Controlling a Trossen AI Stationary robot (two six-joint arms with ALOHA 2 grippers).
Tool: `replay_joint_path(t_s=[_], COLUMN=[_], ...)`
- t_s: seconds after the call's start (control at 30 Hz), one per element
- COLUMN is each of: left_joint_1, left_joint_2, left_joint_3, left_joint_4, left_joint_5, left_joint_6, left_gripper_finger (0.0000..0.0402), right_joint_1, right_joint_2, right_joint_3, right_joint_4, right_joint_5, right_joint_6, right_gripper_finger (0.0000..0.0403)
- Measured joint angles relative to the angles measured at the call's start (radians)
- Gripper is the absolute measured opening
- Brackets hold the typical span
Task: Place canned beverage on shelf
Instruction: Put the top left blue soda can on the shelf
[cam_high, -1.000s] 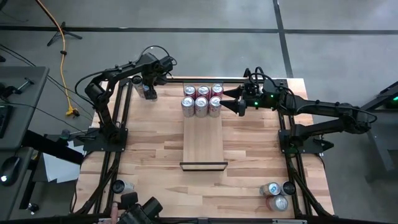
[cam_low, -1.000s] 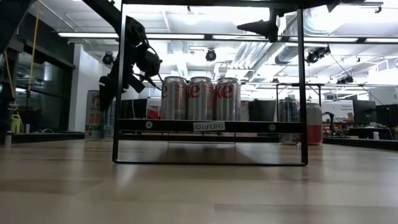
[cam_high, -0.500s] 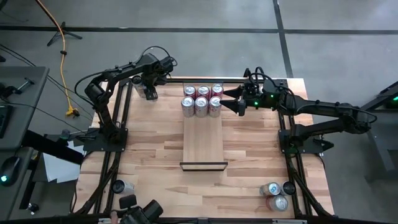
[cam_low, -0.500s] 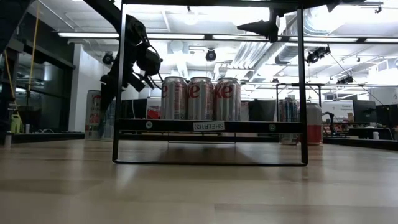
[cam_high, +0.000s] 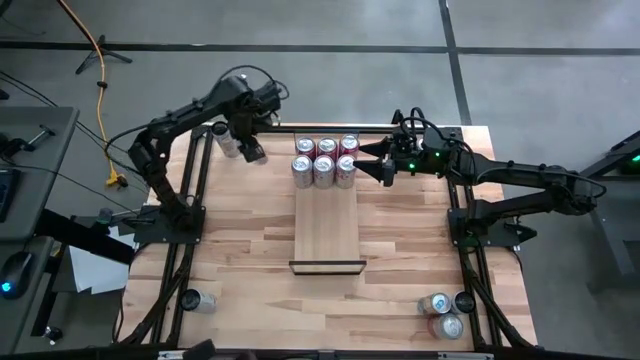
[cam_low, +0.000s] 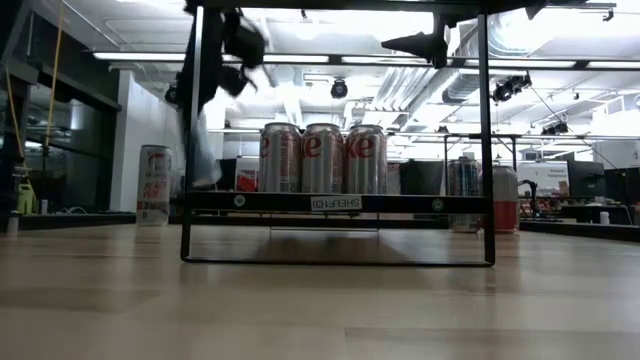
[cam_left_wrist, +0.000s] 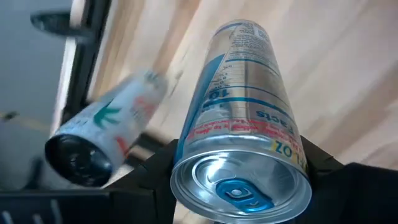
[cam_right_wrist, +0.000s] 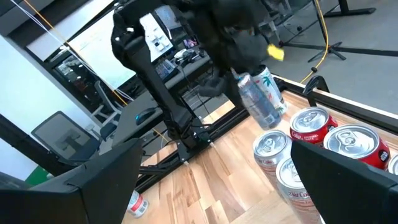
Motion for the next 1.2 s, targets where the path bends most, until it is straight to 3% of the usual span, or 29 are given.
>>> replay_joint_path(t_s=[0.13,0.4,0.67,1.2], left_joint_1=[-0.072,-0.359,-0.628,-0.6], left_joint_2=[-0.086,-0.22,-0.122,0.221], left_joint_3=[0.039,0.036,0.032,0.272], left_joint_4=[0.002,-0.004,0.004,0.003], left_joint_5=[0.097,0.103,0.064,-0.016], left_joint_6=[-0.039,-0.161,-0.25,-0.021], left_gripper_finger=[0.0167,0.0168,0.0168,0.0168], right_joint_1=[0.0,0.0,0.0,0.0], right_joint_2=[0.0,0.0,0.0,0.0], right_joint_3=[0.0,0.0,0.0,0.0], right_joint_4=[-0.001,-0.034,-0.037,-0.039], right_joint_5=[0.0,0.0,0.0,0.0], right_joint_6=[0.0,-0.008,-0.008,-0.008], right_gripper_finger=[0.0397,0.0397,0.0397,0.0397])
